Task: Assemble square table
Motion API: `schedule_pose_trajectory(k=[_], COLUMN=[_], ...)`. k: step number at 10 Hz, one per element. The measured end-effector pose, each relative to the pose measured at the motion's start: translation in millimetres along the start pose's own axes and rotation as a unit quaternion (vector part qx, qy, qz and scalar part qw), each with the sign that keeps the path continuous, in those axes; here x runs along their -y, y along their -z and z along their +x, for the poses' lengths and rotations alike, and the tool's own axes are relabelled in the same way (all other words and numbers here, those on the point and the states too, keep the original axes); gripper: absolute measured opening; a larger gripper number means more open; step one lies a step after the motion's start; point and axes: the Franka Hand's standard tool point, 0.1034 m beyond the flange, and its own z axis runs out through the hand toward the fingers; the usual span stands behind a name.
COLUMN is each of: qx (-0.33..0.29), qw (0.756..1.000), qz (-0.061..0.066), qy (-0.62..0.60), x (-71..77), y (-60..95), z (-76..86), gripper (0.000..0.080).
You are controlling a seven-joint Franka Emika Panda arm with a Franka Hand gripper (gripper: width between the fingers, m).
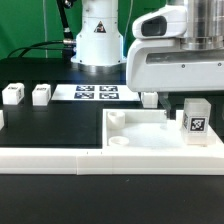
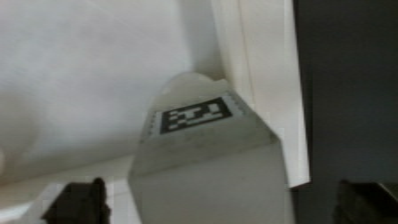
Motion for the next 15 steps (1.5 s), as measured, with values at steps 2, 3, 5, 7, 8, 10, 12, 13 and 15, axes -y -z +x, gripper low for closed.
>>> schedule_pose_trajectory(k=[2,3,5,7,8,10,12,13,15], qx=[0.0,0.001,0.005,0.015,0.029,0.042,0.035,0.03,0.031], qw=[1.0,0.998,0.975,0.925,0.869,0.804,0.777,0.776,0.791], qz=[0.0,-0.001,-0.011,-0.025,-0.026,-0.027,-0.026,-0.022,-0.023], qy=[-0.015,-0.067,-0.22,-0.378,-0.494,-0.593,-0.627,-0.63,-0.61], x=[0.1,-1.3,-3.4,-5.1,-5.3,-6.6,-7.4,-9.6,-8.6], y=[-0.2,-0.7,1.9,0.7,-0.7,-0.8,-1.8,-2.8,-3.5], z=[-0.1,-0.4,0.3,0.2,0.7,0.3,-1.8,-4.2,-4.9], gripper=[0.0389,0.0389,0.0298,0.0297,0.0297,0.0296,0.0296,0.0296,0.0493])
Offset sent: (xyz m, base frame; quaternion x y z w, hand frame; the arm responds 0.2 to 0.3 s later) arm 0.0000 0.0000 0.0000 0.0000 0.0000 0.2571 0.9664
